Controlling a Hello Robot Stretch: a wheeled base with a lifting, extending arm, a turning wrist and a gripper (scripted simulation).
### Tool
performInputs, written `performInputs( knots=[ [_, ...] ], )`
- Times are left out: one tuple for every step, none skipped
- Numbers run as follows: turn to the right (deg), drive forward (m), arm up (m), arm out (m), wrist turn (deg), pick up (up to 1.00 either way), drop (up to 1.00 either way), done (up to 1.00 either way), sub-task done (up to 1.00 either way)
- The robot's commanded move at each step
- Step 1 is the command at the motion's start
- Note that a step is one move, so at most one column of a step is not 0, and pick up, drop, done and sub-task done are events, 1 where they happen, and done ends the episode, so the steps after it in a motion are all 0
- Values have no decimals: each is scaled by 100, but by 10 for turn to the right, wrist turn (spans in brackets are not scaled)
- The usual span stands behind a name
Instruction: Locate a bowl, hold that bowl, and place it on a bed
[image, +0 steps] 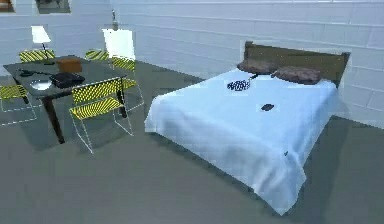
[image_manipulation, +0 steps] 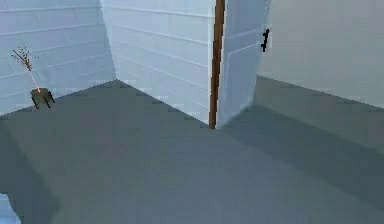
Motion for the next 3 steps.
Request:
performInputs(
  knots=[
    [-450,0,0,0,0,0,0,0,0],
    [-30,0,0,0,0,0,0,0,0],
    [0,15,0,0,0,0,0,0,0]
  ],
)
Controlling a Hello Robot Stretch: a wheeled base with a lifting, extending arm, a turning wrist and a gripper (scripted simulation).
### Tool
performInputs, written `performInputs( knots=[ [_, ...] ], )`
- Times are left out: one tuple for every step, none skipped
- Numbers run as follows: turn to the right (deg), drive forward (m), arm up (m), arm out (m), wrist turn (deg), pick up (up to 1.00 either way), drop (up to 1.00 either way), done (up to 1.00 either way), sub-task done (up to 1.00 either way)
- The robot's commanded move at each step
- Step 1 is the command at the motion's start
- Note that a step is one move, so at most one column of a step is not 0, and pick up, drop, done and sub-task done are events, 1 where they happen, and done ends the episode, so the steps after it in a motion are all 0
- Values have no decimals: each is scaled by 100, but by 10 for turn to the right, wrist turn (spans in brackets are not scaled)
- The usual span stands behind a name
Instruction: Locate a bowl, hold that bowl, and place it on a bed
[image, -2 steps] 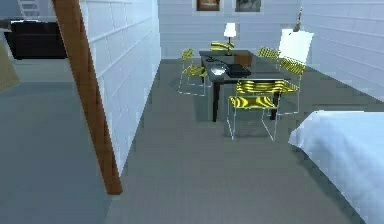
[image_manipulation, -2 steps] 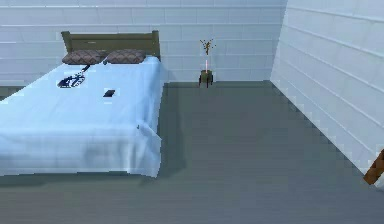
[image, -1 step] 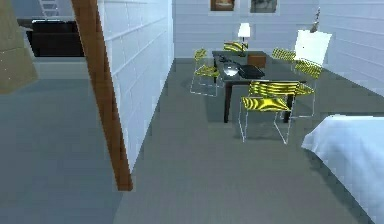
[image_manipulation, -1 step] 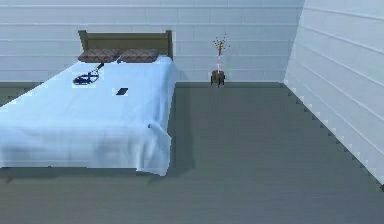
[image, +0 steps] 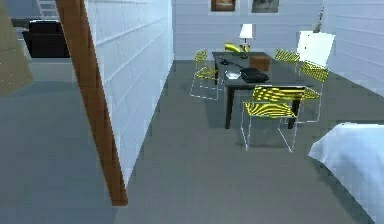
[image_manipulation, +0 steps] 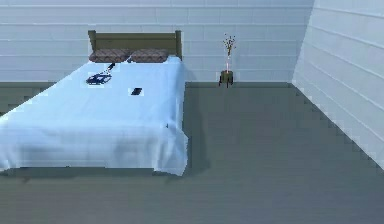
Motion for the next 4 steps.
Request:
performInputs(
  knots=[
    [-210,0,0,0,0,0,0,0,0],
    [0,40,0,0,0,0,0,0,0],
    [-210,0,0,0,0,0,0,0,0],
    [0,30,0,0,0,0,0,0,0]
  ],
)
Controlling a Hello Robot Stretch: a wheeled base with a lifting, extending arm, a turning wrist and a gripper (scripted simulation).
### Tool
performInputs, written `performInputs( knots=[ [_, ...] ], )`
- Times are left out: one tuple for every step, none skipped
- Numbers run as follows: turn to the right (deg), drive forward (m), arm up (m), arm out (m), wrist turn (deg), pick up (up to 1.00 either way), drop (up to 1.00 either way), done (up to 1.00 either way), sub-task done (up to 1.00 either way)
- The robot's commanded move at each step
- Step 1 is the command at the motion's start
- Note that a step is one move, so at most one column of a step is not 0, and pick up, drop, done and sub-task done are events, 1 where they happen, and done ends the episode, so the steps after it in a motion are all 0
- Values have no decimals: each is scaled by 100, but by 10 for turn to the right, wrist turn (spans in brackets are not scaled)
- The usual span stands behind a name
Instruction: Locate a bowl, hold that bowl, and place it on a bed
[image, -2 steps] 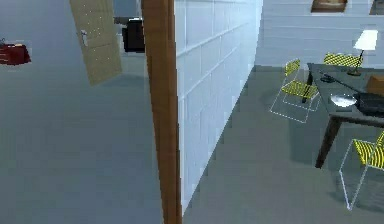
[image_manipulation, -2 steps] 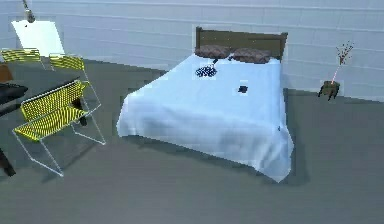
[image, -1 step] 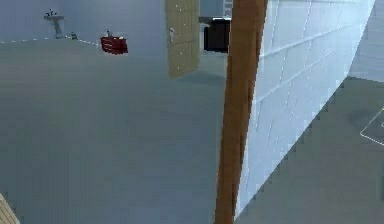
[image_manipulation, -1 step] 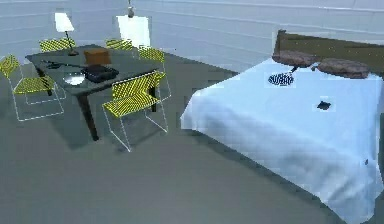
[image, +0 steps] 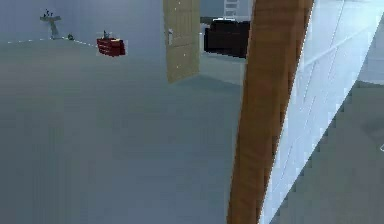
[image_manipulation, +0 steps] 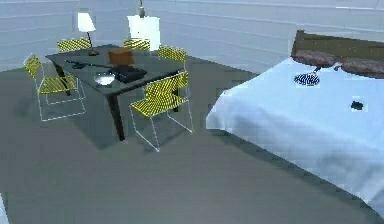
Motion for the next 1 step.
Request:
performInputs(
  knots=[
    [-210,0,0,0,0,0,0,0,0]
  ],
)
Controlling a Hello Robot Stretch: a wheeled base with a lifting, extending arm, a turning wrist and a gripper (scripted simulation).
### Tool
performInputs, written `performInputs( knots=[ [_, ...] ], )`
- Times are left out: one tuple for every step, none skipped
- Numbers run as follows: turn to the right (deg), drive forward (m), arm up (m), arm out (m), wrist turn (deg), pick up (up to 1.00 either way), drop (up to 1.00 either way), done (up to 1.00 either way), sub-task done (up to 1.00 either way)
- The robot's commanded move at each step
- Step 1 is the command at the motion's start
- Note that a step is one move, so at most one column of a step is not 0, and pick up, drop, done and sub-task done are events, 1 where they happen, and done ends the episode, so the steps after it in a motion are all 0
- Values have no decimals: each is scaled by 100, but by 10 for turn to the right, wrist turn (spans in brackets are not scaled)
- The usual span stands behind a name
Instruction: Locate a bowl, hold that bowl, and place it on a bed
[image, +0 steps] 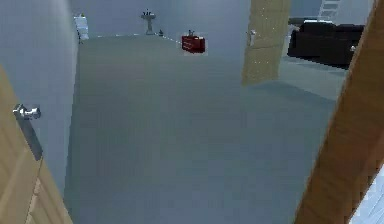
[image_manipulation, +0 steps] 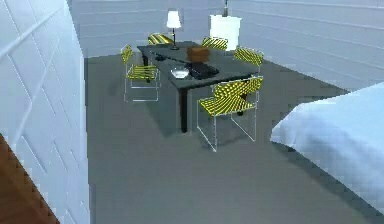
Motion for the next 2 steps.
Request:
performInputs(
  knots=[
    [0,100,0,0,0,0,0,0,0],
    [0,100,0,0,0,0,0,0,0]
  ],
)
